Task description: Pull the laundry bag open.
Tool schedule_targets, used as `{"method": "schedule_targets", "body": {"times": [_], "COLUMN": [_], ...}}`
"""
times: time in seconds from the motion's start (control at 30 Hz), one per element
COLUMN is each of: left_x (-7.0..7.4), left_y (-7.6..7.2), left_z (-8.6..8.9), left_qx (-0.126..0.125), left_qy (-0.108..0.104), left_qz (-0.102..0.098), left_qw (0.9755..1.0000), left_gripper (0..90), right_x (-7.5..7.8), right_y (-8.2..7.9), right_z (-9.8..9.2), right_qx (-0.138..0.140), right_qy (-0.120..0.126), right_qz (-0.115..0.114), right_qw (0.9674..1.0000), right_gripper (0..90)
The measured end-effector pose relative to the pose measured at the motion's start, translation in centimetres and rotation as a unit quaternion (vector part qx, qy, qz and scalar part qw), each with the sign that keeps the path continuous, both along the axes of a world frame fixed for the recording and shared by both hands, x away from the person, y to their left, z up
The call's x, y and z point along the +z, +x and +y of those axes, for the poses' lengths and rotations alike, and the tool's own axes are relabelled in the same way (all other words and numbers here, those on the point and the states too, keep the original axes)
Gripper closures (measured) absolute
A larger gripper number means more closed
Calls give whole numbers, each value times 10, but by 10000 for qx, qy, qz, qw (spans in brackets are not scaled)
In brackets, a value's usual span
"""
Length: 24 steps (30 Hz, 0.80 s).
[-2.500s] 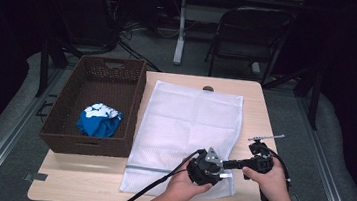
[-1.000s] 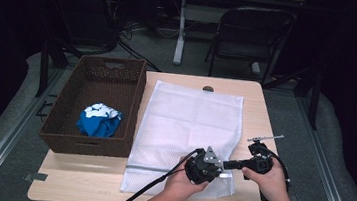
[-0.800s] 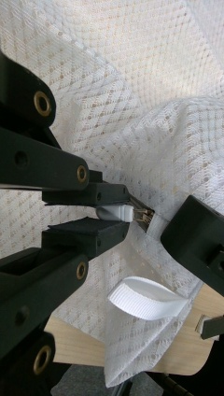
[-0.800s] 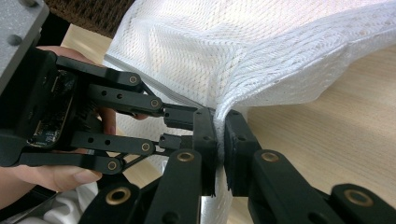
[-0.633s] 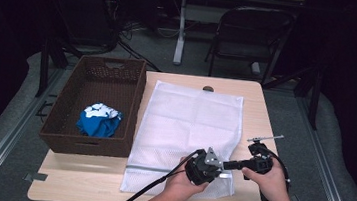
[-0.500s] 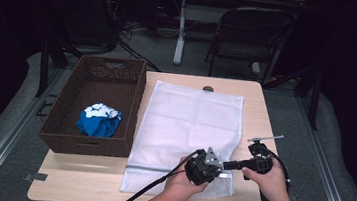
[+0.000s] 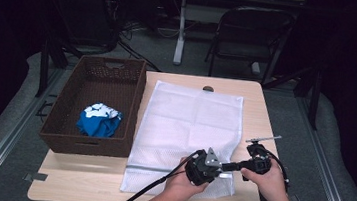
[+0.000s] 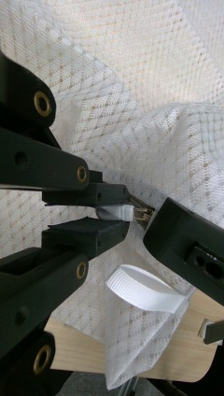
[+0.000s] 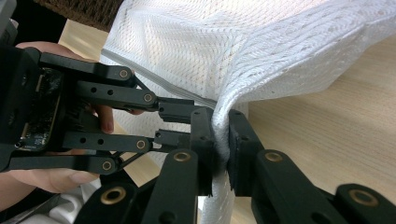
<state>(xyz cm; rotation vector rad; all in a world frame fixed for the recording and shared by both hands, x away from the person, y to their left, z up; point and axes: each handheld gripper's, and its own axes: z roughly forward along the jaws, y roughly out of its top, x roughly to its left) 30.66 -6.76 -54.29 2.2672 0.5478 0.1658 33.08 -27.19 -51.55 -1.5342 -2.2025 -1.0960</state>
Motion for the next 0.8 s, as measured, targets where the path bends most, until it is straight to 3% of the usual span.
{"method": "schedule_targets", "body": {"times": [0.13,0.67,0.8], "left_x": [0,-1,-1], "left_y": [0,0,1], "left_z": [0,-2,-1], "left_qx": [4,14,17], "left_qy": [72,18,101], "left_qz": [-20,-11,-7], "left_qw": [10000,10000,9999], "left_gripper": [820,821,821], "right_x": [0,4,4], "right_y": [-1,-3,-2], "right_z": [0,0,-1], "right_qx": [-20,-54,-25], "right_qy": [-38,-64,-52], "right_qz": [-5,-30,-97], "right_qw": [10000,10000,9999], "right_gripper": [841,846,847]}}
